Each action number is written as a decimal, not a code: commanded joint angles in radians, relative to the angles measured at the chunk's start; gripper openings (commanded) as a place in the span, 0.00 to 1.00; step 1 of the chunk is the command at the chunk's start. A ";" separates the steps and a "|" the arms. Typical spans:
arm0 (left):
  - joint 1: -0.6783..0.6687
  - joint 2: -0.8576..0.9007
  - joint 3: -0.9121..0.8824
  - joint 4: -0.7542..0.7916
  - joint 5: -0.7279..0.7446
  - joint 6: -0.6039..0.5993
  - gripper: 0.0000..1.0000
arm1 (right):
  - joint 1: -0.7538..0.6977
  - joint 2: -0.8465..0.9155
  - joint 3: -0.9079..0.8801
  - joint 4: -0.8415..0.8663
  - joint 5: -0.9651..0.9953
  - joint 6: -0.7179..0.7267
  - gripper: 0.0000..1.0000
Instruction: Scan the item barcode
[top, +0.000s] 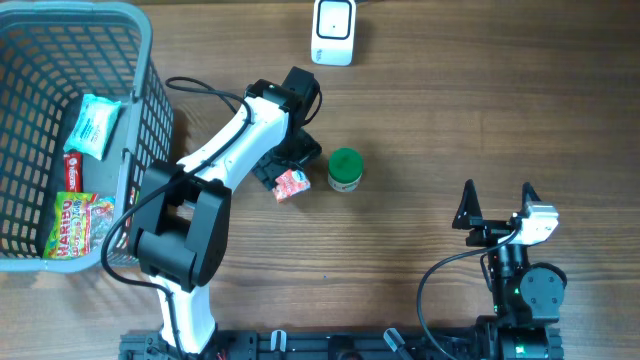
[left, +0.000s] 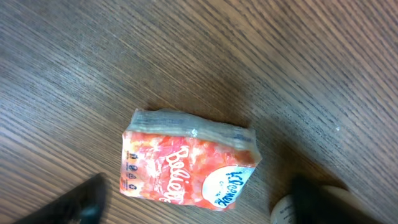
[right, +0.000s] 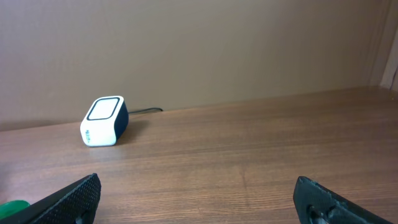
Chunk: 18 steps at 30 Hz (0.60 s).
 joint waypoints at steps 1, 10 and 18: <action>0.019 -0.016 0.011 -0.008 -0.003 0.039 1.00 | 0.005 -0.005 -0.001 0.003 -0.016 -0.014 1.00; 0.121 -0.198 0.235 -0.207 -0.116 0.146 1.00 | 0.005 -0.005 -0.001 0.003 -0.016 -0.014 1.00; 0.164 -0.525 0.449 -0.207 -0.396 0.334 1.00 | 0.005 -0.005 -0.001 0.003 -0.016 -0.014 1.00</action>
